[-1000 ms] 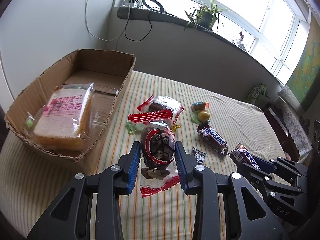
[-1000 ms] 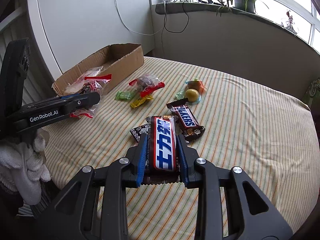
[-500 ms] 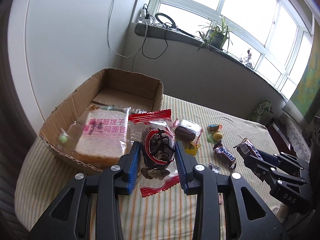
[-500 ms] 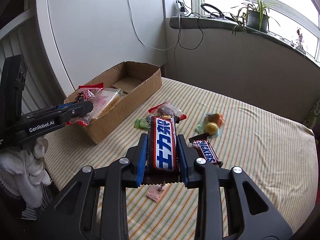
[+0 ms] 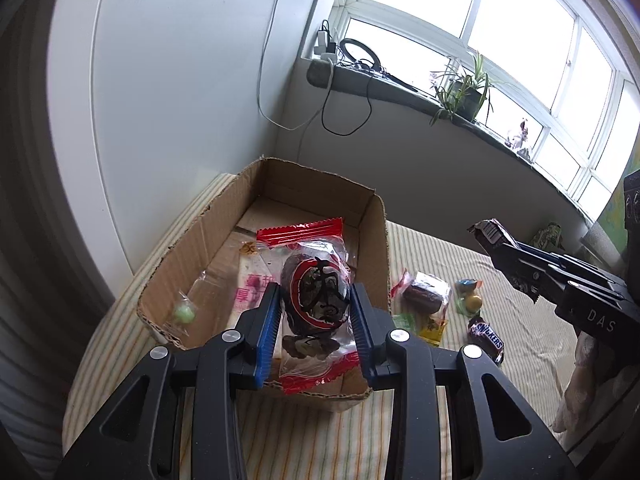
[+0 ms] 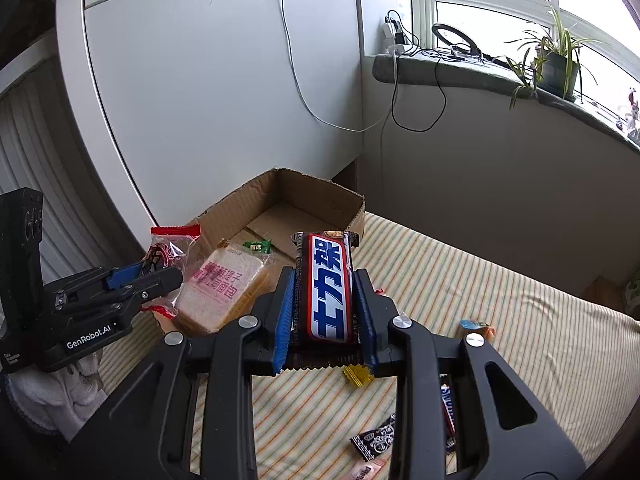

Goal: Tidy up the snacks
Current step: 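Carry the cake and chocolate bar into the box and open both tools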

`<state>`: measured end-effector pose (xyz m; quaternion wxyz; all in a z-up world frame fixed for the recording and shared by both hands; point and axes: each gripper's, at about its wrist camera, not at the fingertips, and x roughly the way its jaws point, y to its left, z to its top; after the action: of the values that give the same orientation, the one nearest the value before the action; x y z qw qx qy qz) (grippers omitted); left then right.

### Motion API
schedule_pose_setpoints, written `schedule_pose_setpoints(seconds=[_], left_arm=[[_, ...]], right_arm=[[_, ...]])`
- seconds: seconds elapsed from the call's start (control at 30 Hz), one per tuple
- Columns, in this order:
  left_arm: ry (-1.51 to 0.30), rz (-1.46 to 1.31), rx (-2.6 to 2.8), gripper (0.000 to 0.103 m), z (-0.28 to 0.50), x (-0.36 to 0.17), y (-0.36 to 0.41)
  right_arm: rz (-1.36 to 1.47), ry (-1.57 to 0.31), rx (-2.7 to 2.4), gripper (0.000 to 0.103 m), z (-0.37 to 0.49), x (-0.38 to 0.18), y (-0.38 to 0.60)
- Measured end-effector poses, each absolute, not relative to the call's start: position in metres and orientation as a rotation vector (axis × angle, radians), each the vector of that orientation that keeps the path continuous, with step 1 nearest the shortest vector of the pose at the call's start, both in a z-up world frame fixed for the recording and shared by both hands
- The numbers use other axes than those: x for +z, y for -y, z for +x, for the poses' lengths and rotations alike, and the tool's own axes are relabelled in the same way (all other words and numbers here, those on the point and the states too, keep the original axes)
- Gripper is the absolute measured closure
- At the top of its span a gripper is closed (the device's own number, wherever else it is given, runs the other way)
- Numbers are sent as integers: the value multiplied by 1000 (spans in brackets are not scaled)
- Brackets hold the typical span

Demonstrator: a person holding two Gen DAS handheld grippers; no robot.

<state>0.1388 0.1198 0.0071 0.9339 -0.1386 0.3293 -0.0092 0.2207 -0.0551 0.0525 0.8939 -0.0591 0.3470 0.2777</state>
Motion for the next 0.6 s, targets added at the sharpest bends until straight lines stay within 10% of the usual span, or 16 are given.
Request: schedule_pose_setpoints(seconds=[0.6], left_arm=[[-699, -315, 16, 70, 167, -11, -150]], right_arm=[[-135, -795, 631, 73, 294, 11, -36]])
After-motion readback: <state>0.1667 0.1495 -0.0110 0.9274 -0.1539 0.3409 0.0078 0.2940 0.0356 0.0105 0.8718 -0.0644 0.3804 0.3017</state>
